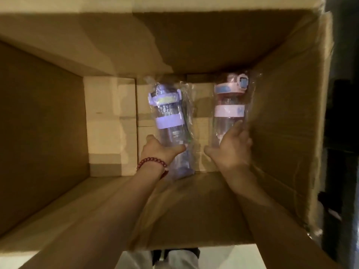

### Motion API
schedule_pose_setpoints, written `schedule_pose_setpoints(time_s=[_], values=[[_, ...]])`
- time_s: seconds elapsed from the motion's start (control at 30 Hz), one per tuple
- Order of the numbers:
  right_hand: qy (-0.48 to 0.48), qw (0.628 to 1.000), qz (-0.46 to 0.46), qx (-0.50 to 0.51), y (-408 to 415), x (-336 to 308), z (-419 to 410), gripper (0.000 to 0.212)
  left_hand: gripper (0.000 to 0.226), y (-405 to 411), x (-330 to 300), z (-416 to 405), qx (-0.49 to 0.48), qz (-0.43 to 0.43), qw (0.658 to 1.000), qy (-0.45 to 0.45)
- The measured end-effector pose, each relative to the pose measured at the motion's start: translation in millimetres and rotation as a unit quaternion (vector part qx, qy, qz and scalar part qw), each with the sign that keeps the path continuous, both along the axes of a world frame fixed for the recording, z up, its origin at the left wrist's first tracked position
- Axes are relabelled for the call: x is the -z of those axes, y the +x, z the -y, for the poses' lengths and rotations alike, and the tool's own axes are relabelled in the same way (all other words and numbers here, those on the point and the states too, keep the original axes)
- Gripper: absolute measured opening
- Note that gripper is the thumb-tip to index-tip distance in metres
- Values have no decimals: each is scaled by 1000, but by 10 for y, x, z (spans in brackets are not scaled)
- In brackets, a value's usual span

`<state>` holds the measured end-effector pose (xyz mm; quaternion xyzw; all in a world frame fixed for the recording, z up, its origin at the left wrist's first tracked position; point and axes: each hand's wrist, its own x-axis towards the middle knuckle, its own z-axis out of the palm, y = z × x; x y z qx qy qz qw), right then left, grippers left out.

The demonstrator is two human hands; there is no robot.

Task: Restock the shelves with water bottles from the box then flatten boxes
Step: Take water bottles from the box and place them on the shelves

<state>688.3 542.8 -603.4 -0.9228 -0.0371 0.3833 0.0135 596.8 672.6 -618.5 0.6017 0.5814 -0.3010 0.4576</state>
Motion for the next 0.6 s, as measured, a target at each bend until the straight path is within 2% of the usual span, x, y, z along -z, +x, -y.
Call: schedule_pose_setpoints(time_s=[0.1, 0.2, 0.33, 0.43, 0.47, 0.6], values=[[34, 997, 32, 63, 109, 199, -32, 110, 92, 19, 257, 50, -63, 17, 998, -15], [106, 982, -15, 158, 208, 392, 9, 92, 91, 41, 394, 112, -96, 27, 995, 16], [158, 963, -50, 211, 154, 537, 34, 103, 88, 17, 486, 152, -149, 29, 988, 21], [167, 957, -46, 232, 101, 565, 21, 101, 51, -3, 461, 179, -128, 37, 991, 4], [165, 956, -52, 236, 89, 544, 15, 97, 48, -12, 437, 181, -133, 39, 990, 6], [172, 946, -54, 269, -1, 333, -20, 95, 72, -39, 235, 104, -161, 40, 986, 10]])
